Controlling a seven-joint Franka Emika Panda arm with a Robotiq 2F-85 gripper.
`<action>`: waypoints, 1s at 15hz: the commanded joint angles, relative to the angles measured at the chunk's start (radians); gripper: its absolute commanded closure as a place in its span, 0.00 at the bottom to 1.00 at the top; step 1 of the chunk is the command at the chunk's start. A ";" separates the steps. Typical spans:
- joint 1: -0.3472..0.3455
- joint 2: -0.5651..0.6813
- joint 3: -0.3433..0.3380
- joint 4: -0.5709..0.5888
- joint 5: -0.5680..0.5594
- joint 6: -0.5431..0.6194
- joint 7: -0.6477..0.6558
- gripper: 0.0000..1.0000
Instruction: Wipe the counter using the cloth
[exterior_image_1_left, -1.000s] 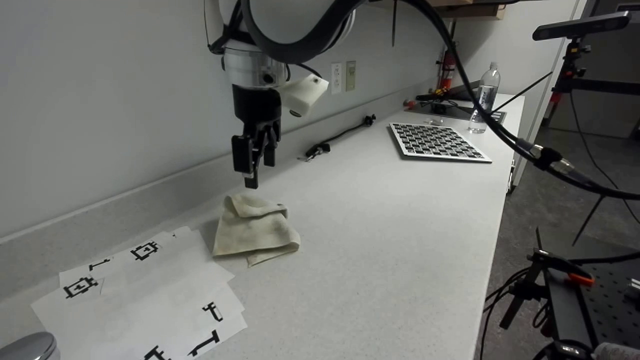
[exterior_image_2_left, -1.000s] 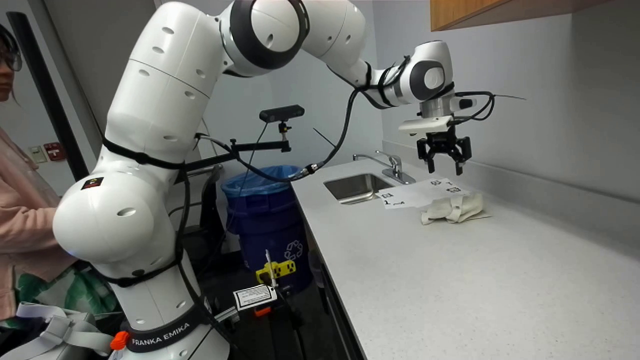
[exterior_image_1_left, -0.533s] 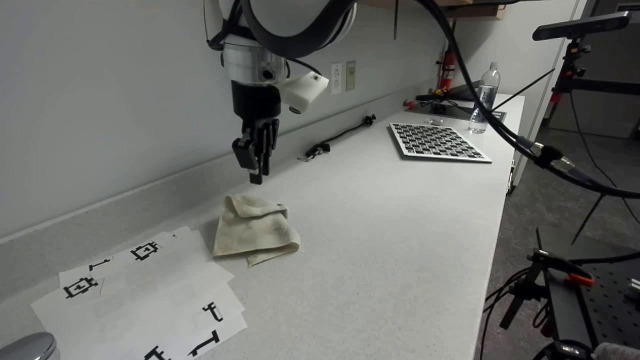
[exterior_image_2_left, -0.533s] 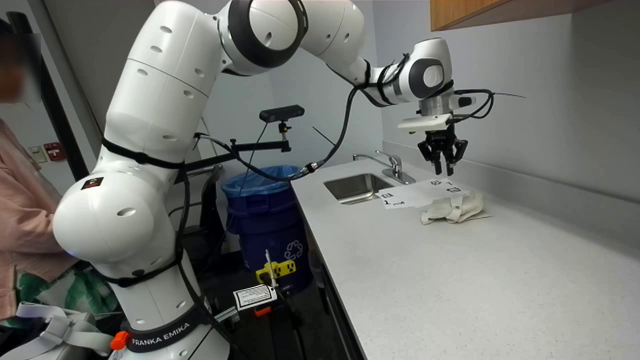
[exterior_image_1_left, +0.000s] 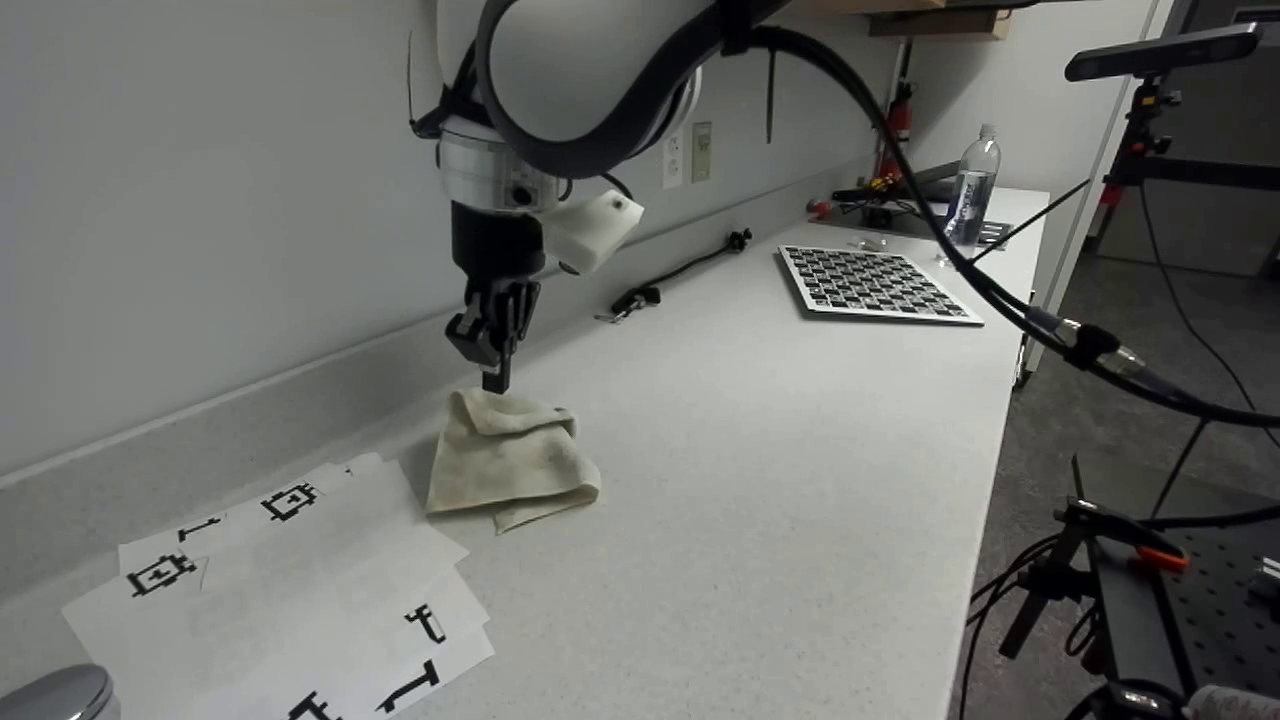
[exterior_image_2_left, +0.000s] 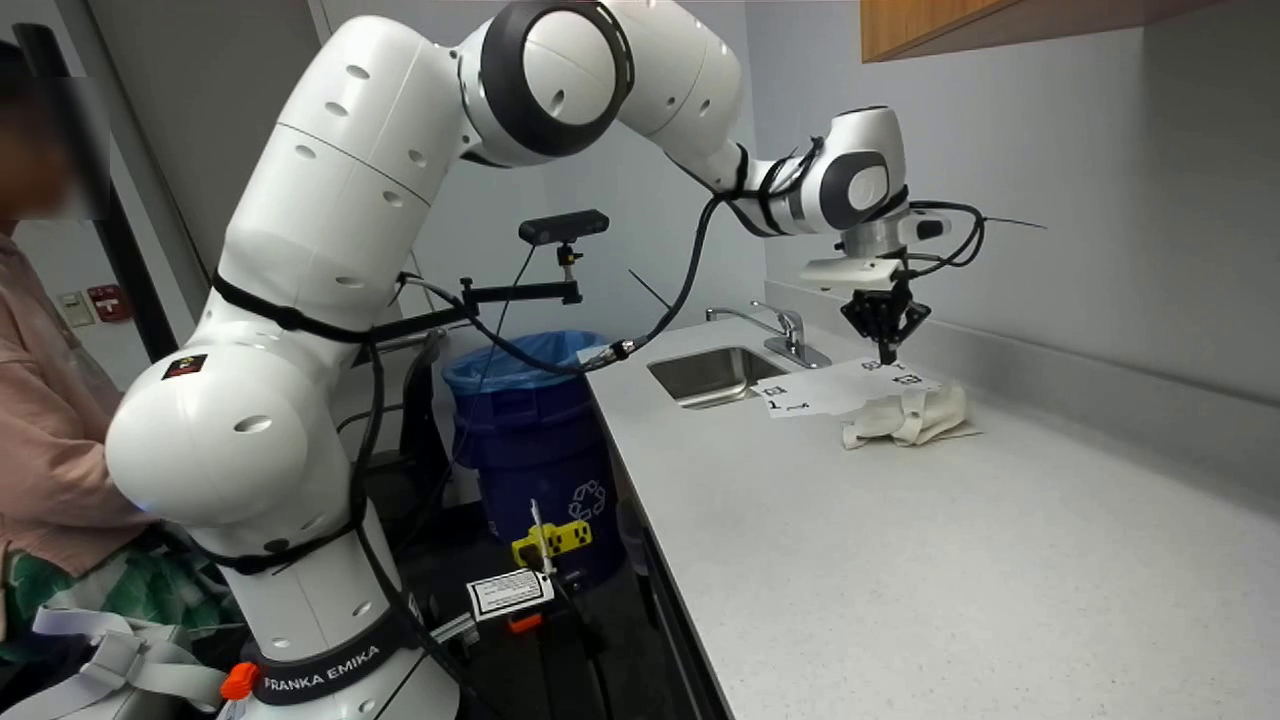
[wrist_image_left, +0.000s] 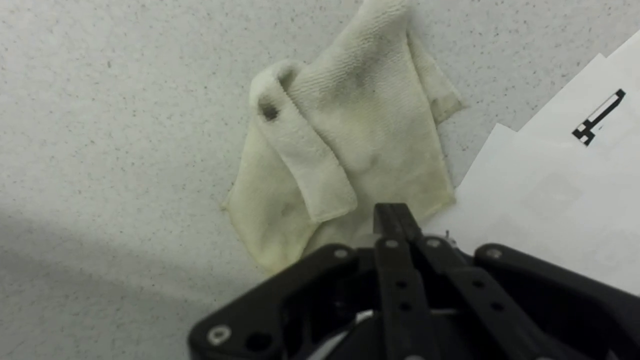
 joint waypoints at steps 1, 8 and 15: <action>-0.007 0.059 0.001 0.040 0.025 0.052 0.020 1.00; 0.008 0.164 -0.044 0.100 0.010 0.106 0.125 1.00; 0.010 0.236 -0.055 0.166 0.028 0.109 0.196 1.00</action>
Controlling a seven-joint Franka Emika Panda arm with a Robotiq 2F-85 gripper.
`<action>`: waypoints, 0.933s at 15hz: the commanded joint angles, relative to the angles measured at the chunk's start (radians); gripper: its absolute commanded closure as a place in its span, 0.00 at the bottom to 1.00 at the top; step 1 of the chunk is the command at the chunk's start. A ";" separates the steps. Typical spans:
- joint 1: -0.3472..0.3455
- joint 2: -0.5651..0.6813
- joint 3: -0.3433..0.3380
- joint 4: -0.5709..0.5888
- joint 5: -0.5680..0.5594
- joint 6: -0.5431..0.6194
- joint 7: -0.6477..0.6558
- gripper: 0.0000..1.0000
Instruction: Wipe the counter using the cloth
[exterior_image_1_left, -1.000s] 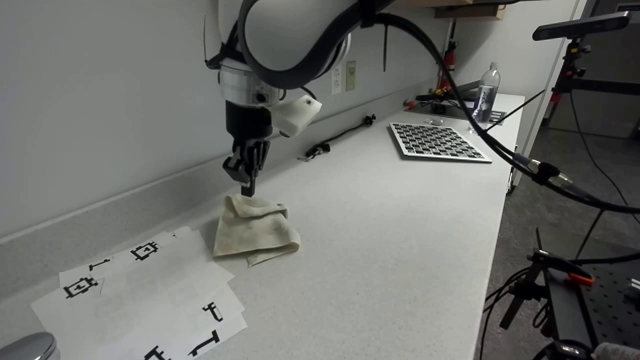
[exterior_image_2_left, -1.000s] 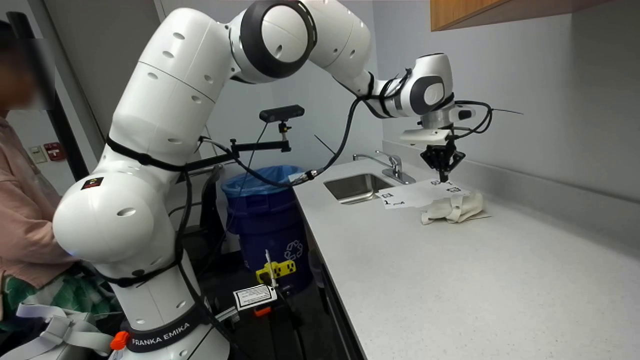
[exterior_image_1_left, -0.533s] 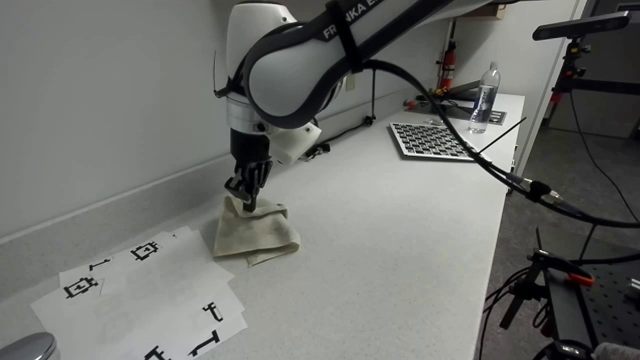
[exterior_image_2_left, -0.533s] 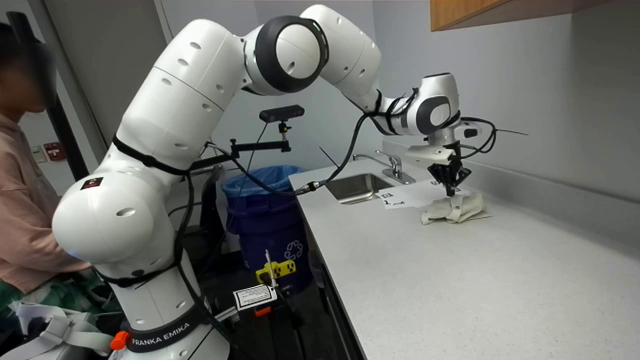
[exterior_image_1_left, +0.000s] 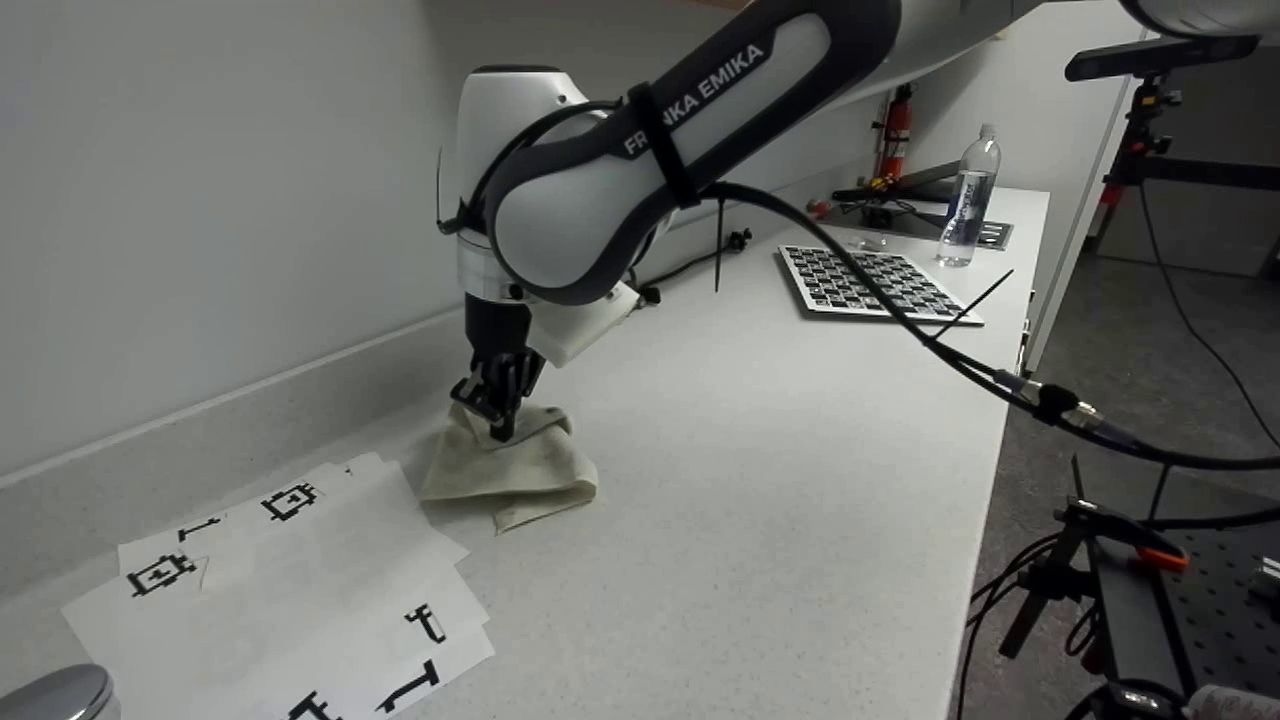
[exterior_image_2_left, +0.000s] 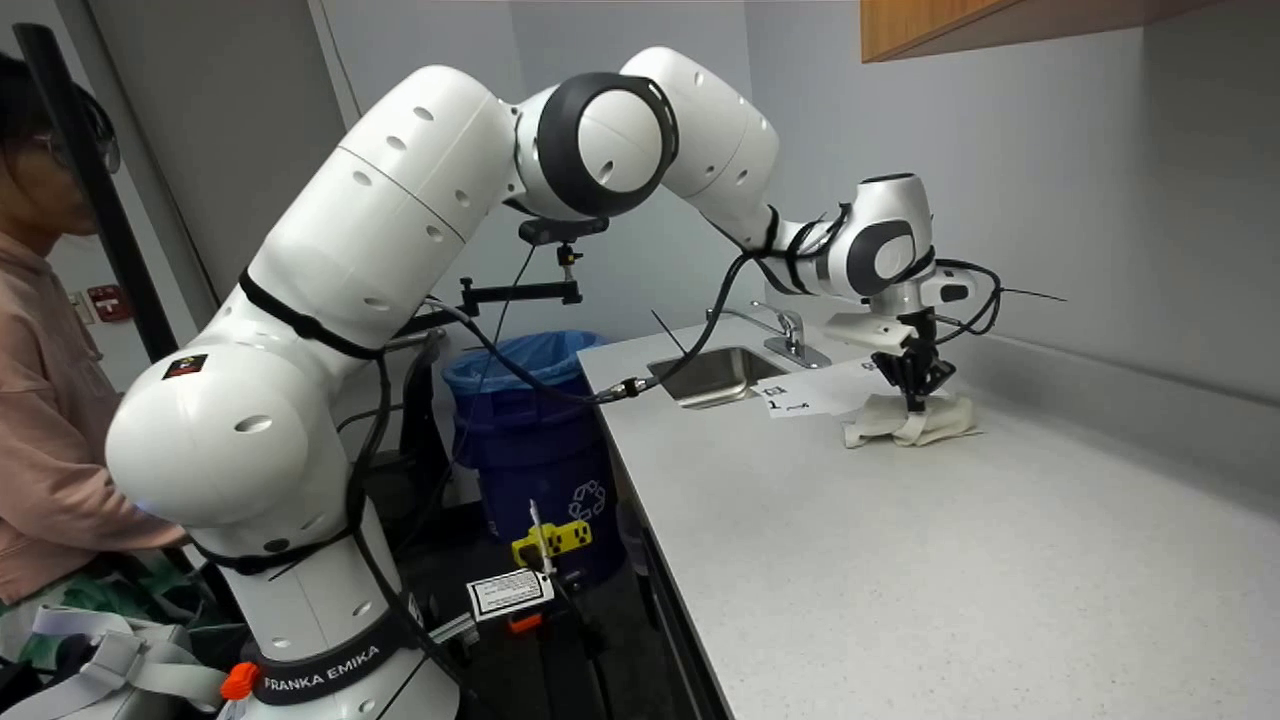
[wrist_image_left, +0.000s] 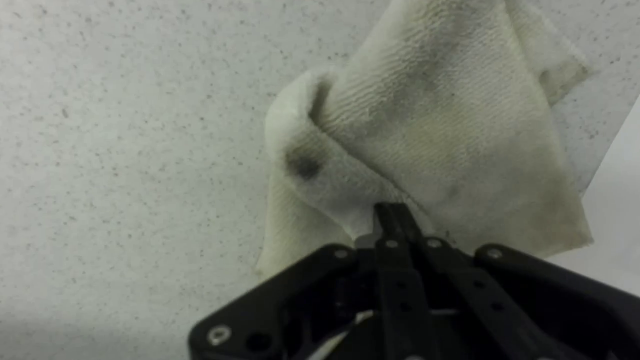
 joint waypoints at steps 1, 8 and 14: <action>0.004 0.053 -0.006 0.061 0.032 0.008 0.047 1.00; -0.001 0.002 0.004 -0.087 0.073 0.067 0.084 1.00; -0.006 -0.108 0.043 -0.343 0.082 0.192 0.040 1.00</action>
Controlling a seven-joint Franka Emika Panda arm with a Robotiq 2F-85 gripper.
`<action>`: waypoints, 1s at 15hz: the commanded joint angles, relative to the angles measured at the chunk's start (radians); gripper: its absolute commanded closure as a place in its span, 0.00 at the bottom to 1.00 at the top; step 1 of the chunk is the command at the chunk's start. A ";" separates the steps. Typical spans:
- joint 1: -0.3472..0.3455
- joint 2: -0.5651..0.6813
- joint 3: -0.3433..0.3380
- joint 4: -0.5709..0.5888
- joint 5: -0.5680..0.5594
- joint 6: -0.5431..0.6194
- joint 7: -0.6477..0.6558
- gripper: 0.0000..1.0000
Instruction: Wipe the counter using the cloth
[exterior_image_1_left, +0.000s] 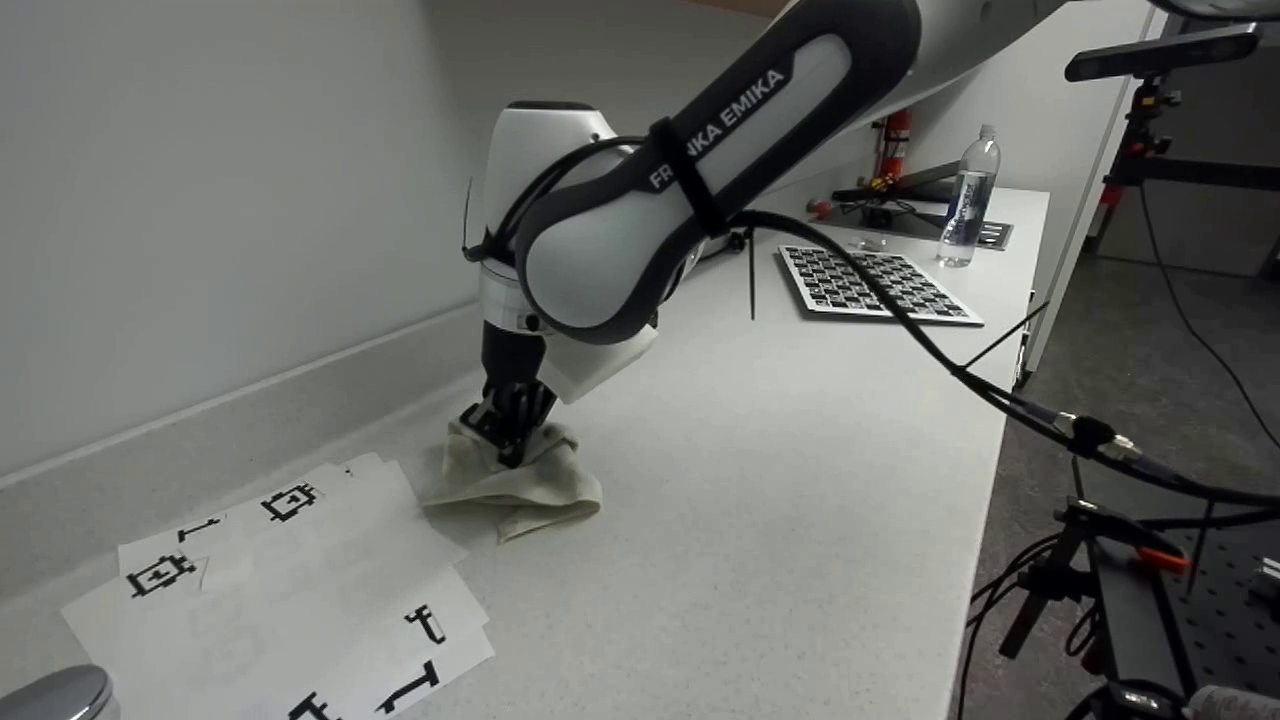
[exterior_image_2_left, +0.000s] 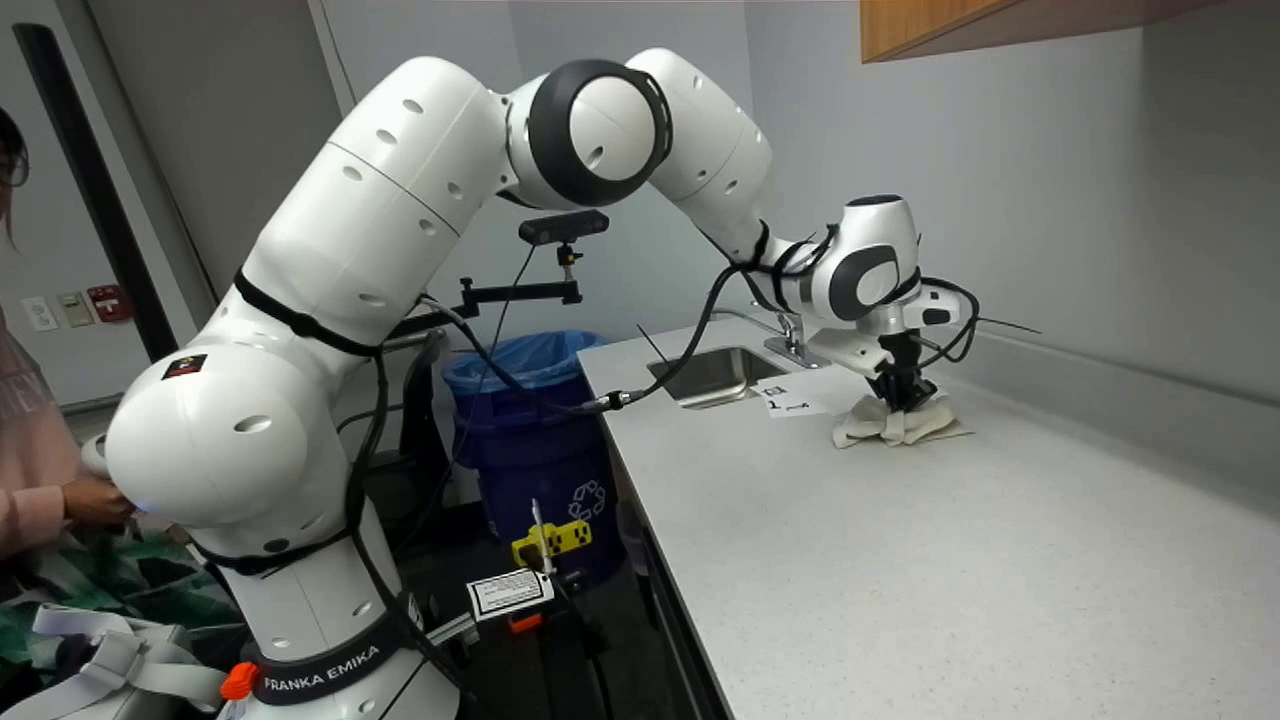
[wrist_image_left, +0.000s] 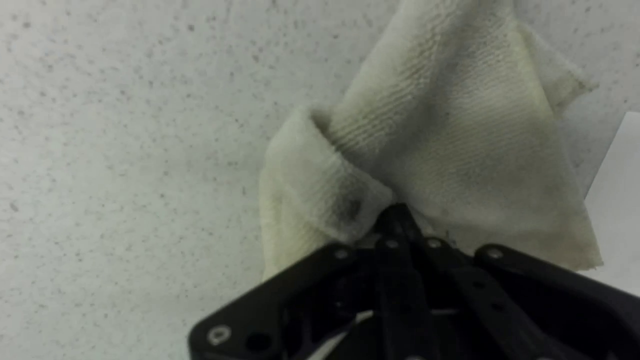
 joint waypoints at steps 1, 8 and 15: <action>-0.007 -0.088 0.039 -0.236 0.039 0.071 -0.038 1.00; -0.011 -0.271 0.077 -0.540 0.038 0.139 -0.066 1.00; -0.018 -0.419 0.112 -0.775 0.056 0.145 -0.109 1.00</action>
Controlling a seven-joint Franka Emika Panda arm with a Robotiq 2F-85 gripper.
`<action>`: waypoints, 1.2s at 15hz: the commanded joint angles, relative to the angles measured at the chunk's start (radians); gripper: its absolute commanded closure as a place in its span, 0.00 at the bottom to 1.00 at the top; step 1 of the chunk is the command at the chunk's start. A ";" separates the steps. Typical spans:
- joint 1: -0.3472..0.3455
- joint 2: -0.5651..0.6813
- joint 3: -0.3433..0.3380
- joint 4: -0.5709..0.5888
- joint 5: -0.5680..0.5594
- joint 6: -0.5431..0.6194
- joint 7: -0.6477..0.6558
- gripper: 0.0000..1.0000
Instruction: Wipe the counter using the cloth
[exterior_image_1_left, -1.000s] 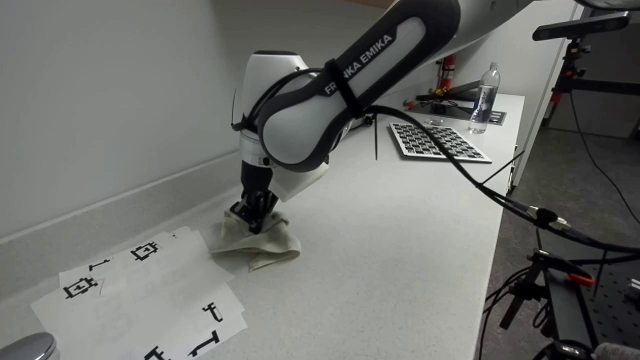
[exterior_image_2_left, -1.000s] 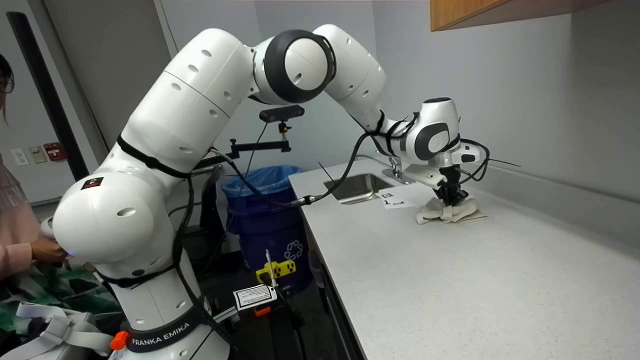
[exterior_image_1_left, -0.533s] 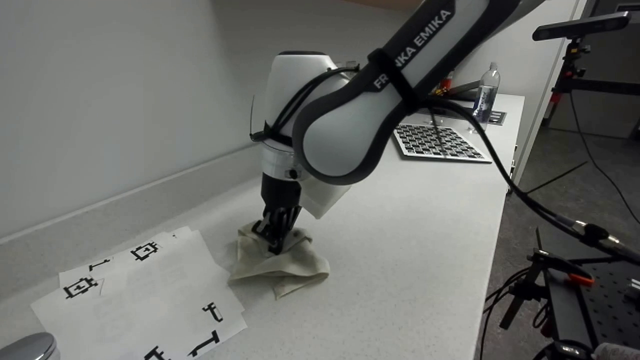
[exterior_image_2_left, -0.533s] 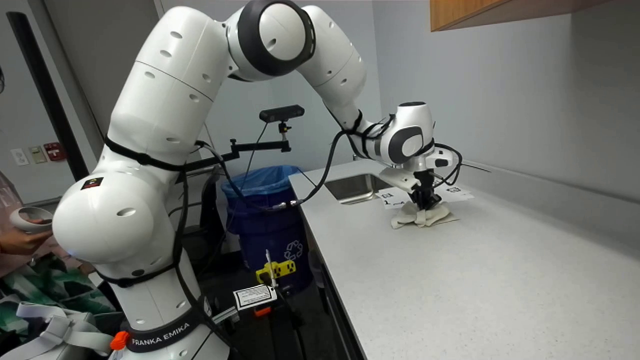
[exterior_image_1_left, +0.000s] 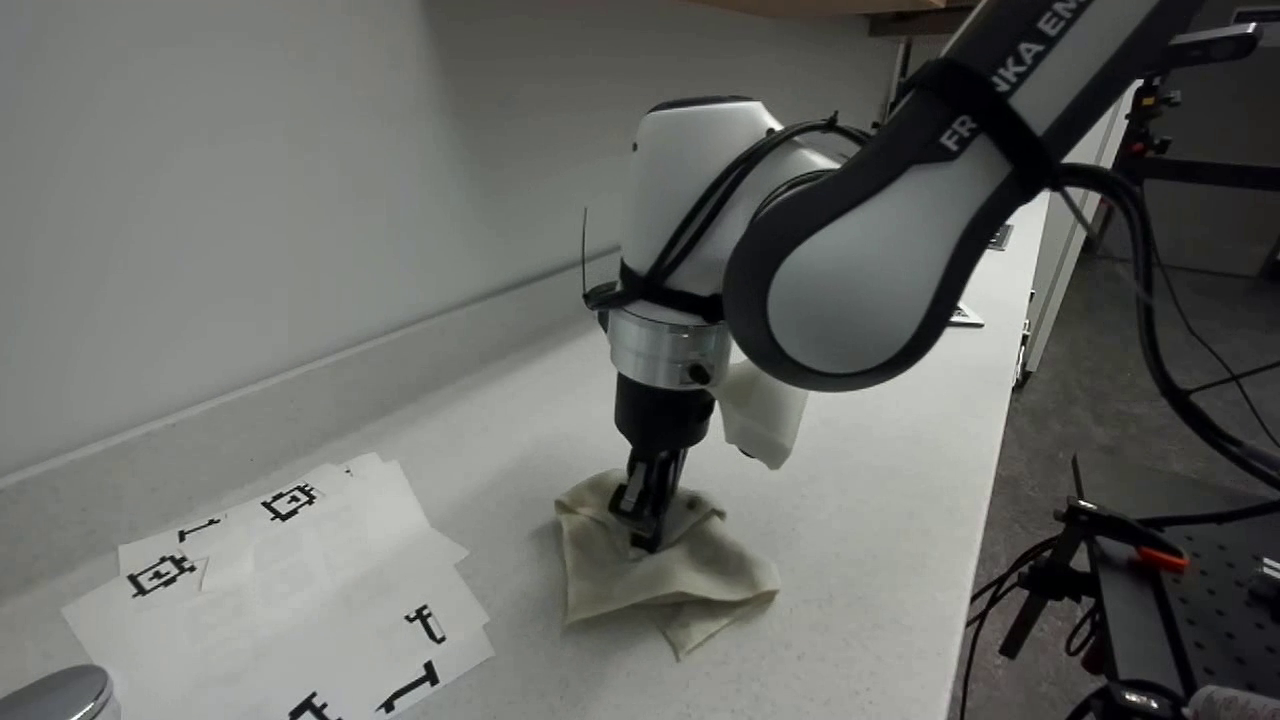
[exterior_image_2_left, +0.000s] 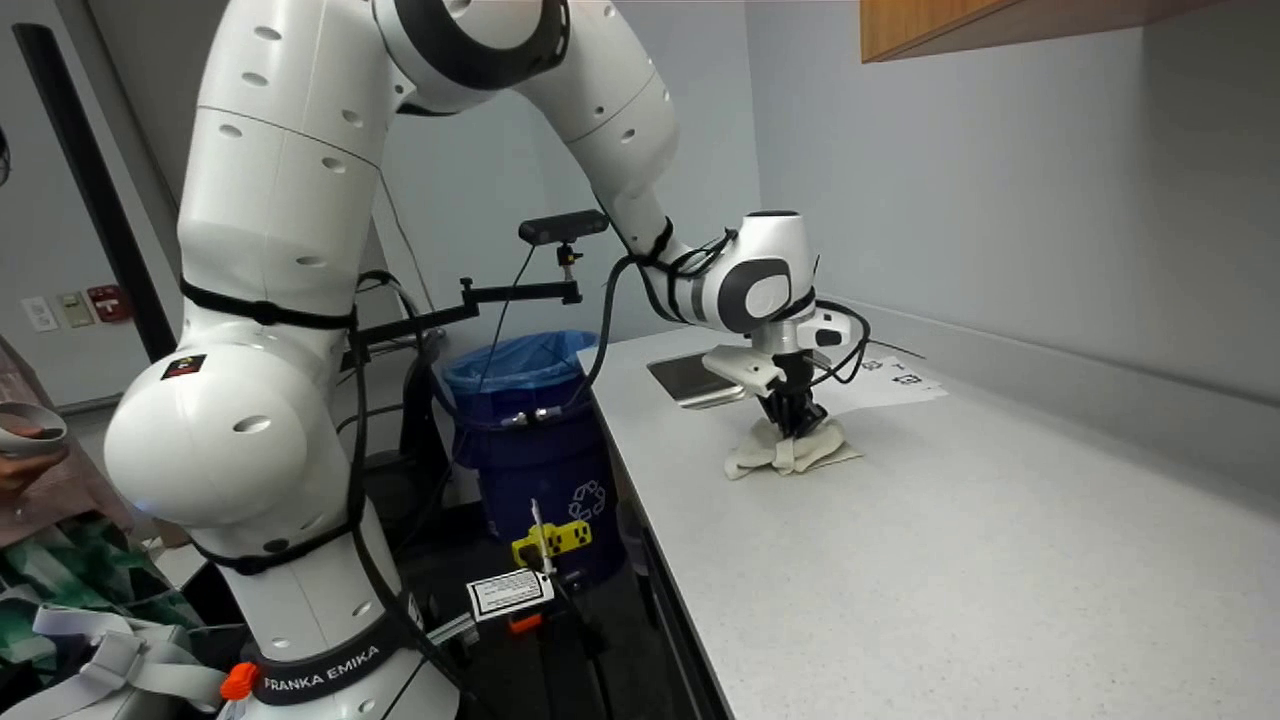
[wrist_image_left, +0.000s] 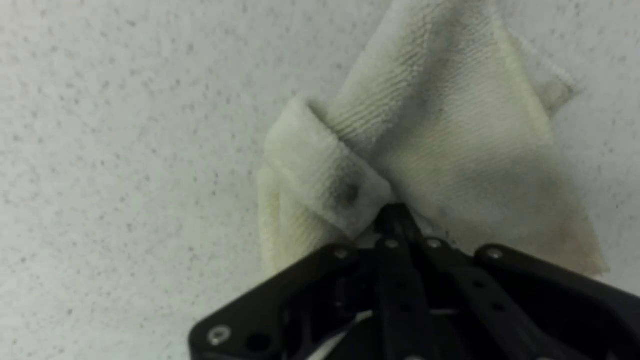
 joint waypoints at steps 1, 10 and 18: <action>-0.021 -0.067 0.032 -0.165 0.058 0.012 -0.065 1.00; 0.004 -0.081 -0.035 -0.077 -0.011 -0.040 -0.024 1.00; -0.007 0.030 -0.085 0.220 -0.019 -0.192 -0.027 1.00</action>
